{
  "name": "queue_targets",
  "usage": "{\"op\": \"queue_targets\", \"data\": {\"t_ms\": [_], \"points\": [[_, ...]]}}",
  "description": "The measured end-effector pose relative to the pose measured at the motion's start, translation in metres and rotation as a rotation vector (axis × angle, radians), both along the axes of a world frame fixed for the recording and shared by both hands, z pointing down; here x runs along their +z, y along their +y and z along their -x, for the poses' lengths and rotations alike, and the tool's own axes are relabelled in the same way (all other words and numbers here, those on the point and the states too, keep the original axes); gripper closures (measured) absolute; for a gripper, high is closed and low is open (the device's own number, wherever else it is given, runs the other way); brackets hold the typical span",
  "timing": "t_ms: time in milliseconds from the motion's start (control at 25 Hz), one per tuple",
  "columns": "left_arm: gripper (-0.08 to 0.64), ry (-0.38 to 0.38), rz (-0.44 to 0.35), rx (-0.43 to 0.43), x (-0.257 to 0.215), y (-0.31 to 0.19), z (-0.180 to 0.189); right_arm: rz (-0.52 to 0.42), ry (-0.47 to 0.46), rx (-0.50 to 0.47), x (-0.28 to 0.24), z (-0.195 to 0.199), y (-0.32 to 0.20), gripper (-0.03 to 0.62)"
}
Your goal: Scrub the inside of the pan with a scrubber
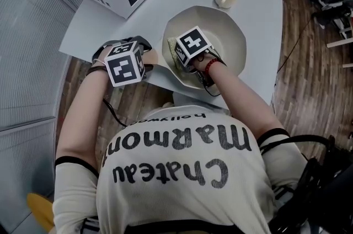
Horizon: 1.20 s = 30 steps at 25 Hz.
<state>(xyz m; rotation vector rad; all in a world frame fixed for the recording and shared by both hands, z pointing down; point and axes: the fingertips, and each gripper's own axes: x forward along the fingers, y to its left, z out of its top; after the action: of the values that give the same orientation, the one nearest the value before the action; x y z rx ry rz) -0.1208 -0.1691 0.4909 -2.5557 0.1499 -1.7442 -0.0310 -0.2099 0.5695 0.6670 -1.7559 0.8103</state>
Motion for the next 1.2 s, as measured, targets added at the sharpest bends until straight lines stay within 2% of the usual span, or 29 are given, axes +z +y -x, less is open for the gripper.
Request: {"op": "queue_targets", "data": {"t_ms": [400,600,1040,1200], "points": [[0.327,0.023,-0.01,-0.012,0.003,-0.004,0.001,0.089,0.069,0.033,0.006,-0.021,0.009,0.543],[0.321,-0.02,-0.039,0.022,0.003,-0.002,0.003,0.088,0.113,0.007,0.005,-0.033,0.015,0.543],[0.324,0.013,-0.029,0.005,0.002,-0.002,0.003,0.141,0.155,0.047,0.002,-0.066,0.024,0.541],[0.325,0.016,-0.024,0.006,0.003,-0.001,0.003,0.135,0.204,0.018,0.006,-0.079,0.024,0.541]]}}
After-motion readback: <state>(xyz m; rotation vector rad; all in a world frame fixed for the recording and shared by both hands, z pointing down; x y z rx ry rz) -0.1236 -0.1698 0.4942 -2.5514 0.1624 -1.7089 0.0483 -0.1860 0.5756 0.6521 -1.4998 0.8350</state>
